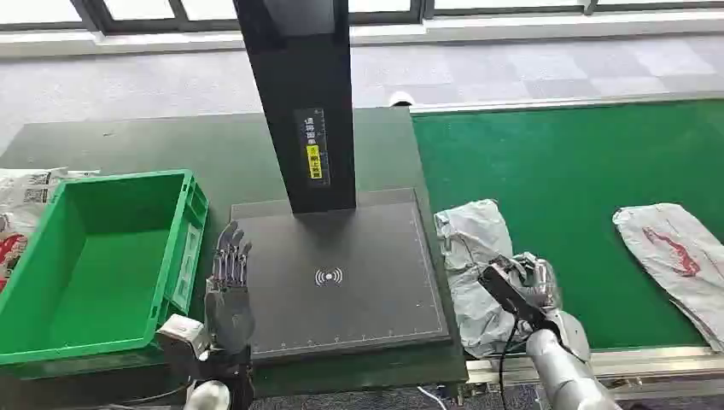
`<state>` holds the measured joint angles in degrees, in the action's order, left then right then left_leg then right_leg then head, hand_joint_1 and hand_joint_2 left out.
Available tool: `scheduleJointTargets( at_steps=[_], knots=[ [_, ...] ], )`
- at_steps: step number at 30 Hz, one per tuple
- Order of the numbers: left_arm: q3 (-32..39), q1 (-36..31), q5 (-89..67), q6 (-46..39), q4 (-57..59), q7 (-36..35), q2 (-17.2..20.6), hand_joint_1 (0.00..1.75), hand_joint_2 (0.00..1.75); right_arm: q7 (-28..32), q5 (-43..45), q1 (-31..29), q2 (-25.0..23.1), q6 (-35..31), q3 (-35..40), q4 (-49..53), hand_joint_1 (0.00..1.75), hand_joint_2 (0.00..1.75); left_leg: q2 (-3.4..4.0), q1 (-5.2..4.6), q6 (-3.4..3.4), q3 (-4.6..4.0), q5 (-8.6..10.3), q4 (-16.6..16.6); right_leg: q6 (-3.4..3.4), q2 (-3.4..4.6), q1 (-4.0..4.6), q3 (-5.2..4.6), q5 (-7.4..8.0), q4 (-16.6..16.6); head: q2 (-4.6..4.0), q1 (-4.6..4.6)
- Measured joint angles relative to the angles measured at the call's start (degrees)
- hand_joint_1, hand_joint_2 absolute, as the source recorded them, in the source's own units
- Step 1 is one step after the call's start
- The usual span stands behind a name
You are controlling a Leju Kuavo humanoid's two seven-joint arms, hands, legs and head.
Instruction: Moved the parcel from conveyor to table for the left to box.
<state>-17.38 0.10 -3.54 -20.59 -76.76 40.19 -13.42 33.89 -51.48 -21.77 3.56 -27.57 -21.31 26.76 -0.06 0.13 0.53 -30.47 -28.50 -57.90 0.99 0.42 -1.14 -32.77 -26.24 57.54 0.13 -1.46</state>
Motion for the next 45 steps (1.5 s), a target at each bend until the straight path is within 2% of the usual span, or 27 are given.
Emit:
scheduleJointTargets(
  at_steps=[3,6,9,12,16,17,24,30,33,37,40,45],
  knots=[
    [0.0,0.3,0.0,0.4,0.0,0.0,0.0,0.0,0.0,3.1,7.4,4.8,-2.3,-1.4,0.4,12.8,1.75,1.75,-0.51,0.02,0.03,-0.16,0.07,0.0,-0.04,-0.48,0.02,0.01,-0.07,0.0,0.0,0.0],
    [0.0,0.2,0.0,0.5,0.0,0.0,0.0,0.0,0.0,2.2,9.3,10.6,-4.2,-1.9,2.8,26.1,1.75,1.75,-0.49,0.02,0.04,-0.32,0.06,0.0,-0.04,-0.45,0.02,-0.13,-0.08,0.0,0.0,0.0],
    [0.0,0.2,0.0,0.4,0.0,0.0,0.0,0.0,0.0,1.4,9.9,14.8,-5.3,-3.9,9.3,38.6,1.75,1.75,-0.36,0.02,0.05,-0.45,0.06,0.0,-0.05,-0.34,0.02,-0.31,-0.08,0.0,0.0,0.0],
    [0.0,0.2,0.0,0.4,0.0,0.0,0.0,0.0,0.0,1.2,11.1,17.3,-5.7,-6.5,16.0,47.3,1.75,1.75,-0.3,0.02,0.05,-0.44,0.07,0.0,-0.05,-0.27,0.02,-0.33,-0.07,0.0,0.0,0.0],
    [0.0,0.3,0.0,0.5,0.0,0.0,0.0,0.0,0.0,1.0,12.5,18.2,-5.7,-7.9,21.5,53.1,1.75,1.75,-0.31,0.02,0.06,-0.45,0.1,0.0,-0.04,-0.29,0.01,-0.28,-0.03,0.0,0.0,0.0],
    [0.0,0.3,0.4,0.7,-0.1,0.0,0.0,0.0,0.0,1.0,13.6,18.0,-5.7,-7.9,22.7,54.2,1.75,1.75,-0.3,0.02,0.06,-0.73,0.1,0.0,-0.03,-0.27,0.0,-0.26,-0.01,0.0,0.0,0.0],
    [0.0,0.1,0.7,1.2,-0.2,0.0,-0.5,0.0,0.0,1.0,16.9,15.1,-5.9,-8.1,30.4,55.8,1.75,1.75,-0.28,0.01,0.06,-0.4,0.17,0.0,-0.04,-0.24,0.0,-0.29,0.07,0.0,0.0,0.0],
    [0.0,0.1,1.1,1.7,-0.2,0.0,-0.5,0.0,0.0,1.0,17.5,14.5,-5.9,-8.1,31.8,56.0,1.75,1.75,-0.27,0.01,0.06,-0.42,0.17,0.0,-0.04,-0.22,0.0,-0.3,0.06,0.0,0.0,0.0],
    [0.0,-0.2,1.8,3.2,0.3,0.0,-0.5,0.0,0.0,0.5,20.4,12.9,-5.9,-5.4,32.5,54.6,1.75,1.75,-0.25,0.01,0.06,-0.44,0.17,0.0,-0.04,-0.2,0.0,-0.31,0.07,0.0,0.0,0.0],
    [0.0,-1.7,2.6,1.9,3.1,0.0,-1.4,0.0,0.0,2.8,26.6,9.6,-6.8,-0.4,32.7,46.0,1.75,1.75,-0.24,0.01,0.05,-0.42,0.21,0.0,-0.06,-0.22,0.0,-0.29,0.13,0.0,0.0,0.0],
    [0.0,-3.4,3.0,1.1,6.2,0.0,-2.1,0.0,0.0,5.4,31.3,7.3,-8.3,1.2,32.7,36.6,1.75,1.75,-0.25,0.01,0.07,-0.43,0.27,0.0,-0.05,-0.21,0.0,-0.32,0.19,0.0,0.0,0.0],
    [-0.5,-5.8,2.0,1.6,10.2,-0.1,-2.9,0.0,0.0,6.1,34.5,3.7,-11.4,2.8,32.7,22.8,1.75,1.75,-0.23,0.02,0.1,-0.45,0.29,0.0,-0.08,-0.2,0.02,-0.39,0.21,0.0,0.0,0.0]
  ],
)
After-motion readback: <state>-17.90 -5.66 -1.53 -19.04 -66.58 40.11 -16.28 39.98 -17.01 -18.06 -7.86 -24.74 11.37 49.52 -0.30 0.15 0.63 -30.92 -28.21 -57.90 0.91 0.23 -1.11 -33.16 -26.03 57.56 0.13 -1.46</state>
